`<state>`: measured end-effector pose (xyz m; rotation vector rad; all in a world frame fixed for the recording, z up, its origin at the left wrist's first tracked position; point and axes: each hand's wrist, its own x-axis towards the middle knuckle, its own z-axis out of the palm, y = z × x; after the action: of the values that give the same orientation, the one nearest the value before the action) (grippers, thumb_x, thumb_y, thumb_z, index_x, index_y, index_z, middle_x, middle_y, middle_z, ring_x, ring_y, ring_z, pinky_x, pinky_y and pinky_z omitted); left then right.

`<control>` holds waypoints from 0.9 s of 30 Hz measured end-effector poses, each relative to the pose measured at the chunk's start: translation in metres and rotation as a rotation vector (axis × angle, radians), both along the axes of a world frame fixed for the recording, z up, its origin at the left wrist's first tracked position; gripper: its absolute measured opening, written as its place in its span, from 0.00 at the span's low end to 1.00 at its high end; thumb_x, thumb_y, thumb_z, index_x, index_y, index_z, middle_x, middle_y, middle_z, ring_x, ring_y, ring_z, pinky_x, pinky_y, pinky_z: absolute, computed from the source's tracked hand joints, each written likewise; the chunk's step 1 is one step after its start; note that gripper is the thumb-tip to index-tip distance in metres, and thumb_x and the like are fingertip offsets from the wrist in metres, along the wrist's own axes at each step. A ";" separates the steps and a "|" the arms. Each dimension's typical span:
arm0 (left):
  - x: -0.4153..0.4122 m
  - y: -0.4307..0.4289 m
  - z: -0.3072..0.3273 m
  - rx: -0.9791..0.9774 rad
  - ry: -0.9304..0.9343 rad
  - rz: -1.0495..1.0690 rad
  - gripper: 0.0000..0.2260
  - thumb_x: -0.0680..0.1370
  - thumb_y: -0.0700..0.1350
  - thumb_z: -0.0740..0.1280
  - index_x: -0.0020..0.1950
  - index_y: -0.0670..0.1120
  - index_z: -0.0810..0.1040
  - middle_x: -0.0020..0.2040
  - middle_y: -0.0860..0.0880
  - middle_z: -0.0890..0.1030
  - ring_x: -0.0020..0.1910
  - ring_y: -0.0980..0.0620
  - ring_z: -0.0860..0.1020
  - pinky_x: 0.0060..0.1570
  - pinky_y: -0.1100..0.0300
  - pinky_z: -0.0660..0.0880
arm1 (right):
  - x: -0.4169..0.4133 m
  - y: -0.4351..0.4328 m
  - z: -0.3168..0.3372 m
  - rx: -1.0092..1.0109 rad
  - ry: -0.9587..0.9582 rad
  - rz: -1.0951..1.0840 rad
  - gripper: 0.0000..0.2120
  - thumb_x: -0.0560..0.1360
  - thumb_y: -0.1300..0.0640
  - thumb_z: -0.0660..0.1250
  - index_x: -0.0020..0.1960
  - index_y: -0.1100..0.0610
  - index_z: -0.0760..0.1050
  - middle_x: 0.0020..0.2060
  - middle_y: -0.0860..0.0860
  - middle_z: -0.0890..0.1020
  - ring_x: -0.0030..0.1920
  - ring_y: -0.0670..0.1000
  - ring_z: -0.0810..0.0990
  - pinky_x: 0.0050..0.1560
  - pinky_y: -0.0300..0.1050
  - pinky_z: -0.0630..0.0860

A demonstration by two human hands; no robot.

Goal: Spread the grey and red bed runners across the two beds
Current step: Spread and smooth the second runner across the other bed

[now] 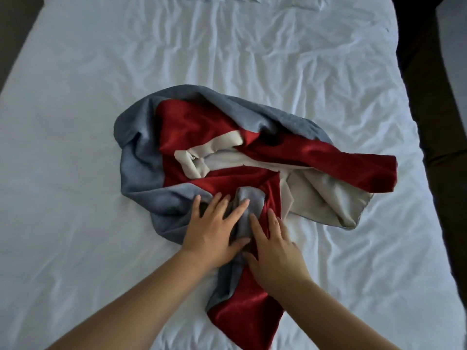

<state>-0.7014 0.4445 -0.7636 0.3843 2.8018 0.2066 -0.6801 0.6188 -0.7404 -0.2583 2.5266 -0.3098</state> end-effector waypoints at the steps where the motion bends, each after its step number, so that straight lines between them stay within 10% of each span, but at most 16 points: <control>1: 0.006 0.000 -0.003 0.033 0.000 0.025 0.37 0.78 0.68 0.58 0.82 0.60 0.46 0.79 0.47 0.64 0.79 0.45 0.59 0.77 0.37 0.50 | 0.004 -0.002 -0.003 -0.023 0.010 -0.026 0.40 0.80 0.43 0.60 0.82 0.47 0.40 0.79 0.57 0.51 0.78 0.58 0.55 0.67 0.51 0.72; 6: 0.018 0.015 -0.003 0.436 -0.110 0.296 0.39 0.78 0.57 0.69 0.82 0.58 0.49 0.67 0.51 0.76 0.65 0.51 0.75 0.65 0.49 0.72 | 0.007 -0.015 -0.007 -0.308 -0.010 -0.407 0.42 0.75 0.61 0.63 0.83 0.50 0.45 0.72 0.56 0.66 0.67 0.57 0.71 0.61 0.46 0.72; 14: -0.006 0.008 0.006 0.839 -0.349 0.748 0.34 0.74 0.67 0.68 0.77 0.62 0.63 0.75 0.56 0.71 0.74 0.58 0.67 0.63 0.67 0.59 | -0.004 -0.054 0.002 -0.542 -0.315 -0.523 0.36 0.64 0.58 0.60 0.73 0.48 0.62 0.45 0.43 0.81 0.43 0.40 0.81 0.35 0.33 0.77; 21: -0.025 -0.066 0.023 0.749 -0.454 0.754 0.27 0.72 0.58 0.72 0.71 0.62 0.73 0.56 0.60 0.76 0.59 0.57 0.75 0.54 0.64 0.68 | 0.000 -0.120 0.010 -0.627 -0.318 -0.375 0.30 0.70 0.57 0.70 0.70 0.46 0.66 0.54 0.42 0.81 0.55 0.42 0.80 0.54 0.39 0.79; 27: -0.011 -0.160 0.048 0.502 -0.391 0.448 0.20 0.78 0.40 0.65 0.67 0.58 0.79 0.65 0.52 0.79 0.62 0.51 0.77 0.58 0.59 0.74 | 0.019 -0.202 0.026 -0.559 -0.466 -0.041 0.26 0.77 0.50 0.65 0.73 0.46 0.60 0.62 0.46 0.79 0.60 0.48 0.78 0.61 0.45 0.75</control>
<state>-0.7126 0.2843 -0.7154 -0.1762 2.3781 0.9777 -0.6611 0.4165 -0.7144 -0.3048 1.9443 -0.9740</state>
